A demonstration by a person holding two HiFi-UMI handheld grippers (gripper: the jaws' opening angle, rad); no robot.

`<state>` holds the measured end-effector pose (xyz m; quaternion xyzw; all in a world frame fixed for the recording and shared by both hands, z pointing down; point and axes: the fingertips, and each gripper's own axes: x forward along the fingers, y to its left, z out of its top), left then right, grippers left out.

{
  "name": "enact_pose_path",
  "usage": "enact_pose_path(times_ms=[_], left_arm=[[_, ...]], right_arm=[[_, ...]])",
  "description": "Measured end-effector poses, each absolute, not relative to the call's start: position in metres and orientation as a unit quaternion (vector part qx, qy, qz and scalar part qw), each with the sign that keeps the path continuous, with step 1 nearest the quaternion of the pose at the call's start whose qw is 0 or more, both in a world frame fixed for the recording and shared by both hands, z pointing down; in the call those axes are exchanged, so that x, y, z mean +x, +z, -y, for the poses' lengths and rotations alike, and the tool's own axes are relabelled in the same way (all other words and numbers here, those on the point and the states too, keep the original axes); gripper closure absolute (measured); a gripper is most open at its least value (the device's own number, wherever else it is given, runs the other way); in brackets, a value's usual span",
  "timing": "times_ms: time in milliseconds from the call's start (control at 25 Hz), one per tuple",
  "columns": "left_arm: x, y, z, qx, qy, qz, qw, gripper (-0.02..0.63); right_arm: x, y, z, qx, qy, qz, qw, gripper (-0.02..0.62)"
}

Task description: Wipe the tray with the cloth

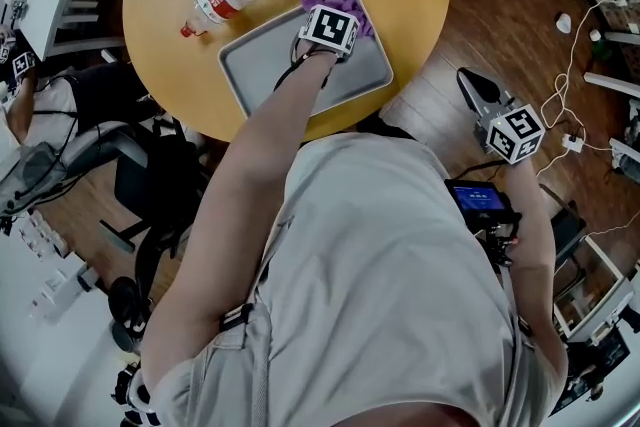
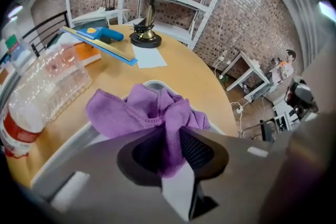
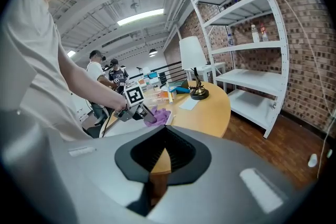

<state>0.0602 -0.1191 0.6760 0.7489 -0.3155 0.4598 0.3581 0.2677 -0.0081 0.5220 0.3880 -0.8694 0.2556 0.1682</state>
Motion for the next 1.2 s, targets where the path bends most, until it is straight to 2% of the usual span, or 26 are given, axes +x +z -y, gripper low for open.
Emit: enact_pose_path(times_ms=[80,320,480,640,1200], left_arm=[[0.077,0.676,0.096,0.754,0.454,0.285,0.38,0.508],[0.08,0.673,0.074,0.765,0.449,0.274,0.372,0.509],[0.034,0.671,0.069,0.762,0.447,0.295,0.363,0.511],[-0.021,0.674,0.043,0.746,0.431,0.306,0.406,0.511],[-0.165,0.678,-0.009,0.695,0.41,0.369,0.461,0.512]], right_arm=[[0.261,0.523,0.008,0.381,0.256,0.872,0.169,0.592],[0.24,0.516,0.017,0.36,0.246,0.883,0.174,0.592],[0.228,0.517,0.021,0.346,0.241,0.888,0.181,0.592],[0.217,0.518,0.025,0.333,0.237,0.894,0.185,0.592],[0.191,0.517,0.027,0.306,0.229,0.904,0.19,0.592]])
